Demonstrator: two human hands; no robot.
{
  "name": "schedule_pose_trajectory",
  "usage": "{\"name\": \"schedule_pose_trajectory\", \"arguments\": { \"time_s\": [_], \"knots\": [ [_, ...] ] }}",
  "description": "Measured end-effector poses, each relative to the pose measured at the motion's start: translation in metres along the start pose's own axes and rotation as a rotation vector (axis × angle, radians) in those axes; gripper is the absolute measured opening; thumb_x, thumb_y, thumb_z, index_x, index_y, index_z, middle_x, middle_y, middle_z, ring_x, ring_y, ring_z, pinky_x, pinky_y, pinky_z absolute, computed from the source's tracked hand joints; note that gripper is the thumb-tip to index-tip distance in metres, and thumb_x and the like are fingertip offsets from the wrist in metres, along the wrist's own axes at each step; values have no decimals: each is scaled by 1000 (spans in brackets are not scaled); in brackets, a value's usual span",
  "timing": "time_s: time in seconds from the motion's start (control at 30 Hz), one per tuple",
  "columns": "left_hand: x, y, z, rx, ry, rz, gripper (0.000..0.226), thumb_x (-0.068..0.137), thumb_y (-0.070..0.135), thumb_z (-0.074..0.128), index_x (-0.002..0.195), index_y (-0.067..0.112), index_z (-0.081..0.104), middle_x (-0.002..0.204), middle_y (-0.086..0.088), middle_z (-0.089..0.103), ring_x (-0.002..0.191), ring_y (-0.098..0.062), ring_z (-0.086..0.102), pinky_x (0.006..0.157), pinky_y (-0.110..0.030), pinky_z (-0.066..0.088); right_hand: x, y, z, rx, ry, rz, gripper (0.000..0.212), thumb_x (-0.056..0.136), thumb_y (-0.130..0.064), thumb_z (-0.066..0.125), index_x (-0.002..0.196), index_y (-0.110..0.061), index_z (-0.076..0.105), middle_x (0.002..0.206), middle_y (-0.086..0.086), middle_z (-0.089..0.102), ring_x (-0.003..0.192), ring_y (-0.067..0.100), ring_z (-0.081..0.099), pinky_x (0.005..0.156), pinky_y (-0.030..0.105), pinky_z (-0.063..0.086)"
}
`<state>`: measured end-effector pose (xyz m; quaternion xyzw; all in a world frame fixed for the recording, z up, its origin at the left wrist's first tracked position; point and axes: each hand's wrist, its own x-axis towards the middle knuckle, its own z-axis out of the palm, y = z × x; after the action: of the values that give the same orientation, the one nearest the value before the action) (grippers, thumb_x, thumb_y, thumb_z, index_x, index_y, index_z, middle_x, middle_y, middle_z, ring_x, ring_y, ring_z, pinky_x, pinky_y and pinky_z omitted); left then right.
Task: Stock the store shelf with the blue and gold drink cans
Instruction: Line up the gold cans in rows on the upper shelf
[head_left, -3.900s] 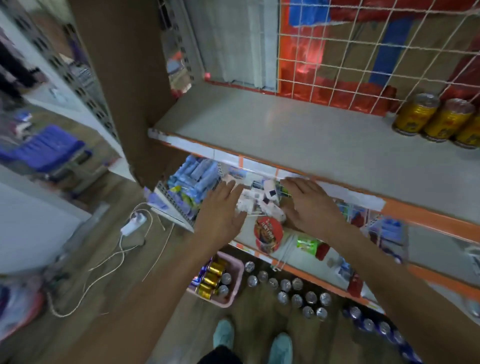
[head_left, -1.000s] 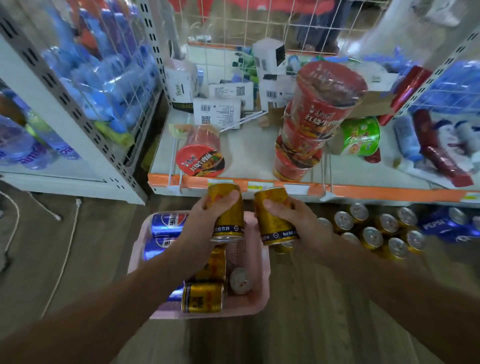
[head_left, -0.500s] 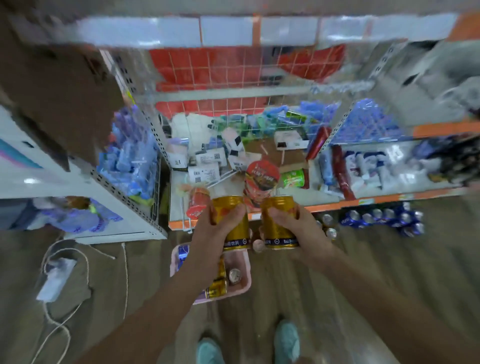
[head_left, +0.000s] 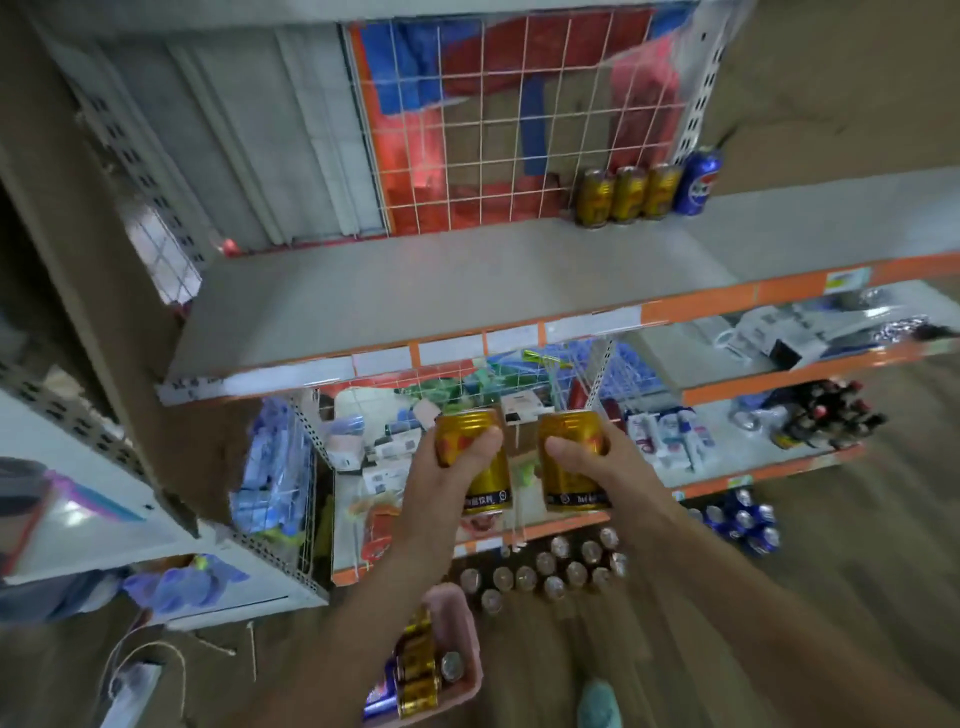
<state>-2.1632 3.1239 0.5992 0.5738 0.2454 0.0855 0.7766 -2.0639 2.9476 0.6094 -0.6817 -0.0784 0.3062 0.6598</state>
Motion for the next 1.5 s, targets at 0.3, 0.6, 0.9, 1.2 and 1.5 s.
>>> {"name": "schedule_pose_trajectory", "arguments": {
  "time_s": [0.3,0.6,0.9,1.2,1.5],
  "knots": [
    [46,37,125,-11,68,75,61,67,60,85,120,39,64,119,2,72,110,-22,70,100,-55,53,49,-80,-116,-19,-29,-108,70,53,-51,91,113,-24,66,108,12,74,100,36,71,91,60,55],
    [95,65,180,7,127,127,58,67,50,88,116,29,64,112,-5,74,104,-26,72,95,-53,56,113,-112,-167,-72,-41,-120,76,52,-54,93,115,-23,64,108,12,72,99,35,71,87,61,56],
    [177,81,168,129,137,183,45,81,35,80,118,31,55,110,0,67,95,-14,69,67,-24,58,177,-122,-164,-190,-26,-117,50,78,-33,82,119,-26,54,112,8,66,99,24,69,91,48,57],
    [281,70,143,222,49,183,60,77,16,86,124,31,51,113,6,67,99,-10,67,76,-20,57,266,-120,-143,-225,56,-161,65,75,-15,86,128,-20,48,113,5,67,97,17,69,77,31,59],
    [340,55,144,304,30,307,74,73,8,88,129,28,43,120,7,60,105,-3,63,84,-18,53,333,-113,-152,-345,69,-267,81,62,-6,92,126,-14,44,111,0,61,93,-2,64,81,22,54]
  ]
}}
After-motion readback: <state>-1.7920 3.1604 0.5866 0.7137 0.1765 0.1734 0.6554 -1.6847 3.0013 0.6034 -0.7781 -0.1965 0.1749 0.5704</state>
